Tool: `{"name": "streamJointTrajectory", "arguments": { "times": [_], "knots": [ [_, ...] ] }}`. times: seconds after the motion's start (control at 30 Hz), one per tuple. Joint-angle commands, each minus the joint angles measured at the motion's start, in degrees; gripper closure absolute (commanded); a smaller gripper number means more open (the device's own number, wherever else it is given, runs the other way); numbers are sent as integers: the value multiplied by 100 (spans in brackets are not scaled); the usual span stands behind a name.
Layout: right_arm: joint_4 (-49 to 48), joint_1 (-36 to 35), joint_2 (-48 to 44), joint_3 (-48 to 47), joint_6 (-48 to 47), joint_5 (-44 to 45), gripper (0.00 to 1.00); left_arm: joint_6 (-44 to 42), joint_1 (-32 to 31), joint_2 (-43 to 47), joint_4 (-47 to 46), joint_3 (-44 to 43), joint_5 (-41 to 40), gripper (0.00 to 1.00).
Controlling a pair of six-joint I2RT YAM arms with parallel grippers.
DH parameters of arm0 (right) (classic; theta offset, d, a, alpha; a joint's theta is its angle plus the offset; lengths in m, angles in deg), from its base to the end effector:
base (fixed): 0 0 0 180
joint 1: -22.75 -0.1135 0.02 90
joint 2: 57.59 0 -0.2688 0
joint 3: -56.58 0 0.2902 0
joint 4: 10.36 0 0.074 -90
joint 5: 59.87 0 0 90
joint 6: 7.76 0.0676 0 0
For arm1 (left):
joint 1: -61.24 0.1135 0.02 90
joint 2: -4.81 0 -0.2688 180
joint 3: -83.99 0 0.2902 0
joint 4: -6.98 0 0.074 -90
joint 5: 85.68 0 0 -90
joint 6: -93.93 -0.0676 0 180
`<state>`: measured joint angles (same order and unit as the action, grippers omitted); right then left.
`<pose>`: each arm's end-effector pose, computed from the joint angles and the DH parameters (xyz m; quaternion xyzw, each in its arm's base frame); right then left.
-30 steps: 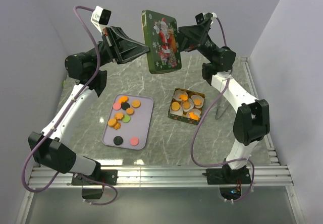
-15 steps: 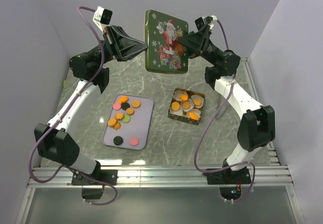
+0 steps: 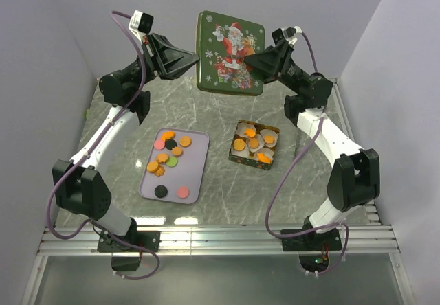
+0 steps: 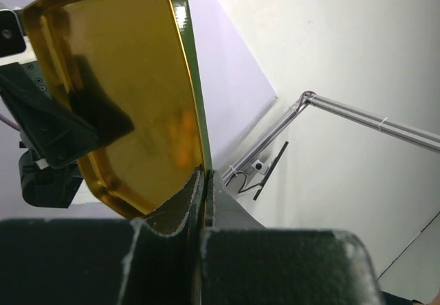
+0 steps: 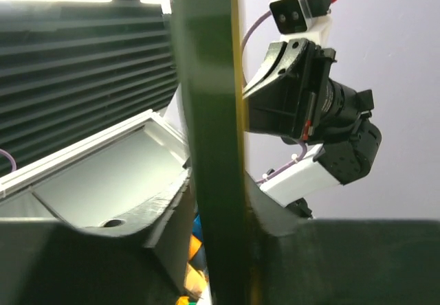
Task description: Pack the cookies
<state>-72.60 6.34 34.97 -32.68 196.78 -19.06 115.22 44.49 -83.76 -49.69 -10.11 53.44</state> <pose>0.3527 0.1572 0.4666 -0.0788 0.4625 0.8433 0.2623 0.3274 -0.1519 0.5148 0.1133 0.4446 -0.8374 0.2970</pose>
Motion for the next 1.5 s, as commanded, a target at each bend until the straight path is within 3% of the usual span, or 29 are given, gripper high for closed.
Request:
{"name": "streamJointTrajectory", "arguments": {
  "times": [0.0, 0.07, 0.17, 0.27, 0.3, 0.37, 0.43, 0.47, 0.53, 0.57, 0.63, 0.67, 0.7, 0.83, 1.0, 1.27, 1.47],
  "knots": [
    [-2673, 146, -457, 190, 2397, 6, 68, -90, 128, -46, -84, 96, -79, 100],
    [-2655, 216, -554, 384, 2371, 15, 83, -98, 137, -72, 56, 114, -8, 96],
    [-2524, 374, -694, 577, 2249, -55, 98, -370, 146, -116, 618, 96, 185, 79],
    [-1701, 497, -905, 700, 1794, -354, 100, -975, 146, -142, 1398, 105, 352, 57],
    [-1497, 515, -967, 718, 1660, -485, 100, -1055, 146, -160, 1541, 122, 396, 44],
    [-919, 576, -1125, 762, 1258, -583, 100, -1161, 146, -169, 1761, 279, 414, 33],
    [-356, 664, -1344, 814, 923, -731, 100, -1372, 146, -160, 1937, 429, 405, 12],
    [535, 795, -1467, 858, 381, -793, 100, -1668, 146, -134, 2312, 552, 388, 1],
    [2030, 945, -1896, 859, -515, -951, 100, -2074, 146, -73, 2902, 702, 309, 0],
    [4161, 1033, -2038, 763, -1921, -952, 100, -2720, 146, 24, 3314, 772, 117, 0],
    [6439, 1157, -2188, 143, -3492, -595, 100, -3530, 155, 138, 4938, 773, -270, 1],
    [8016, 1166, -2154, -53, -4596, -444, 100, -4379, 146, 191, 5701, 616, -846, 0],
    [8502, 1174, -2110, -177, -4894, -303, 100, -4692, 137, 209, 6587, 580, -1121, 1],
    [9271, 1201, -2214, 355, -5231, 286, 100, -5459, 137, 165, 7964, 535, -2423, 1],
    [10088, 1253, -2207, 727, -5811, 1234, 100, -5924, -90, -317, 8493, 343, -2916, 6],
    [11949, 1973, -2689, -607, -6777, 3142, 100, -7391, -1364, -2547, 10708, -2220, -4155, 18],
    [12575, 2238, -3050, -1338, -6822, 3750, 100, -7657, -2051, -3306, 11342, -2769, -4647, 29]
  ]
}}
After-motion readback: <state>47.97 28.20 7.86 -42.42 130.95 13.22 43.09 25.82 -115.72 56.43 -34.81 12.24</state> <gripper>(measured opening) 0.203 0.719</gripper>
